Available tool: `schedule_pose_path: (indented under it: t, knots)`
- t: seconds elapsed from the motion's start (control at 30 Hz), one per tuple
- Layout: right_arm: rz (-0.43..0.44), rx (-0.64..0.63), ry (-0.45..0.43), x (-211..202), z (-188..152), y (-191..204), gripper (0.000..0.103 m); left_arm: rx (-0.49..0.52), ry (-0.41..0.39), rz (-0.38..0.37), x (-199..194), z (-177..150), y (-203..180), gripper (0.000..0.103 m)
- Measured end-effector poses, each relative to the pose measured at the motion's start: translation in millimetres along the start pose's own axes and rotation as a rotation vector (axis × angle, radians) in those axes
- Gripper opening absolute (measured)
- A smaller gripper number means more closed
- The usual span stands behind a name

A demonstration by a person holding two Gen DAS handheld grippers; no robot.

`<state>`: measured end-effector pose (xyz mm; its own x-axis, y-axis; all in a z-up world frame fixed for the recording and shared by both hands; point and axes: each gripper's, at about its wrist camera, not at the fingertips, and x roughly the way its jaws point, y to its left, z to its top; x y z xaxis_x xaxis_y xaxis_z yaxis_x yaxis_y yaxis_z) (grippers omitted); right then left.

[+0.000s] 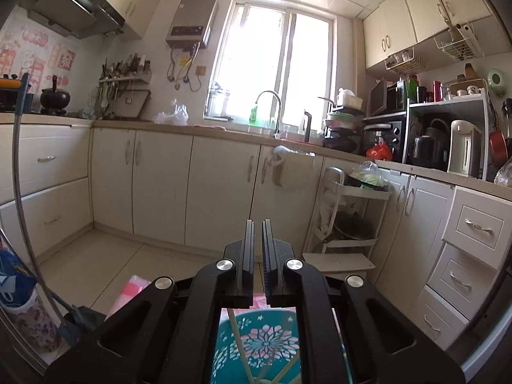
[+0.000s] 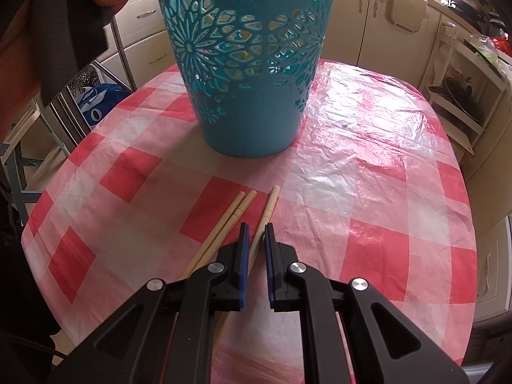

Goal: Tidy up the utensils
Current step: 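Lift the stick over the teal basket and open the left gripper while the right gripper grasps a stick, then carry the held stick over the teal basket and open the right gripper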

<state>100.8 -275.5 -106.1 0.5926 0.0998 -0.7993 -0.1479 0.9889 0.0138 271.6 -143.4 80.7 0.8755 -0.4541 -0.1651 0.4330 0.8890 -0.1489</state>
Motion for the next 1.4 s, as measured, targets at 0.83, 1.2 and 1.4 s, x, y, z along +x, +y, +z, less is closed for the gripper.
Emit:
schedule_pose_path:
  t: [0.83, 1.2, 1.4]
  knots:
    - [0.375, 0.335, -0.593, -133.2, 26.3, -52.1, 0.006, -0.136, 0.091, 0.086, -108.2, -53.2, 53.1, 0.045]
    - [0.449, 0.531, -0.978, -170.8, 92.4, -81.8, 0.006, -0.133, 0.06, 0.089, -109.0, -45.9, 56.3, 0.048]
    - [0.446, 0.546, -0.908, -143.1, 107.7, -91.4, 0.004, -0.166, 0.06, 0.093, -96.0, -36.9, 67.7, 0.048]
